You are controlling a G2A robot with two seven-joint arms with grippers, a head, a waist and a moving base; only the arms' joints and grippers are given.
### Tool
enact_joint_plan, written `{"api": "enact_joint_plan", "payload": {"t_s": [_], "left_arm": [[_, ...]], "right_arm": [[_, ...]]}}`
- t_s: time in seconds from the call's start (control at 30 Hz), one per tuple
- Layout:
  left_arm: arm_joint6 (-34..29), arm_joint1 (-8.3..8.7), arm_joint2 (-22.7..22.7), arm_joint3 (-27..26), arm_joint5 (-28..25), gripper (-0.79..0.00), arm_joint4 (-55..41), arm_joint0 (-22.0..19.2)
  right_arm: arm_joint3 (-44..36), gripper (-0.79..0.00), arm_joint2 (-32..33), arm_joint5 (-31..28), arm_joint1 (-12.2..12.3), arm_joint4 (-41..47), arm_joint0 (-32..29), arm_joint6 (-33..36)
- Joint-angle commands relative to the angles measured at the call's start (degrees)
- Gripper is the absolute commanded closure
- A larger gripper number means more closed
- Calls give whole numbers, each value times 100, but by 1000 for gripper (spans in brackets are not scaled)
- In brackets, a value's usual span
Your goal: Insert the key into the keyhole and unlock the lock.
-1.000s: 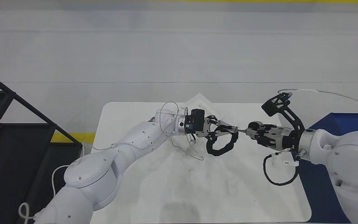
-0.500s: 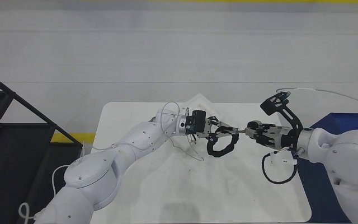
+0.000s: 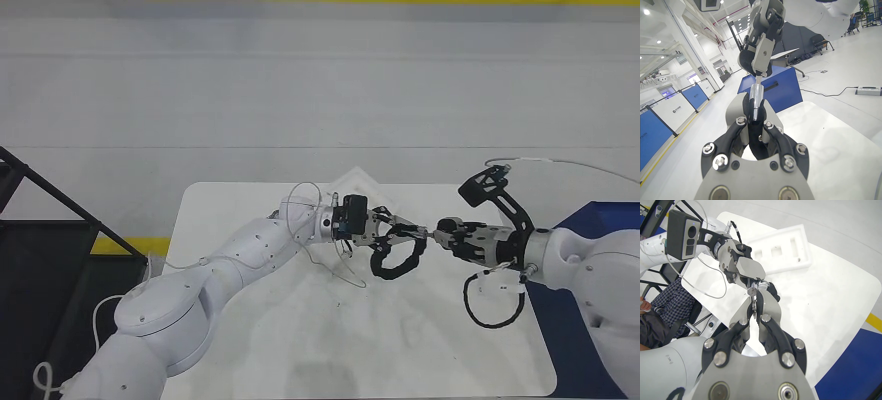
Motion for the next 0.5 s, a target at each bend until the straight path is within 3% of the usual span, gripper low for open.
{"api": "enact_joint_plan", "payload": {"t_s": [0.0, 0.27, 0.3, 0.33, 0.47], "left_arm": [[-2, 5, 0, -28, -2, 0, 31, -1], [-43, 7, 0, -90, -43, 0, 143, 8], [-75, 8, 0, -94, -75, 0, 81, 23], [-115, 12, 0, -101, -115, 0, 27, 23], [-341, 51, 0, -227, -342, 0, -301, 51]], "right_arm": [[23, 0, -30, 6, 1, 16, 25, -10], [134, 0, -136, 12, 11, 73, 128, 63], [162, -443, -146, 10, 13, 79, 153, 97], [177, -785, -152, -22, 15, 87, 184, 100], [287, -785, -96, -388, 23, 228, 268, -12]]}}
